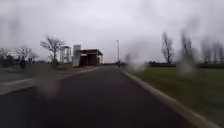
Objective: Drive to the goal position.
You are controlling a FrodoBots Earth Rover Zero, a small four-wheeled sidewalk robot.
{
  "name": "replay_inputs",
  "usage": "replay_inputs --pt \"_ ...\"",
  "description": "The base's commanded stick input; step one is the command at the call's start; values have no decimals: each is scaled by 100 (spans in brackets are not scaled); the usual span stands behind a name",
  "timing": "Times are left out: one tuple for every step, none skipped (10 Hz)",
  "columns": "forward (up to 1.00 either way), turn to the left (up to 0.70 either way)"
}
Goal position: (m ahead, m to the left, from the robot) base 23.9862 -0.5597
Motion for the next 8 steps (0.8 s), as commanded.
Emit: replay_inputs --pt "100 0" --pt "100 0" --pt "100 0" --pt "100 0" --pt "100 0" --pt "100 0" --pt "100 0" --pt "100 0"
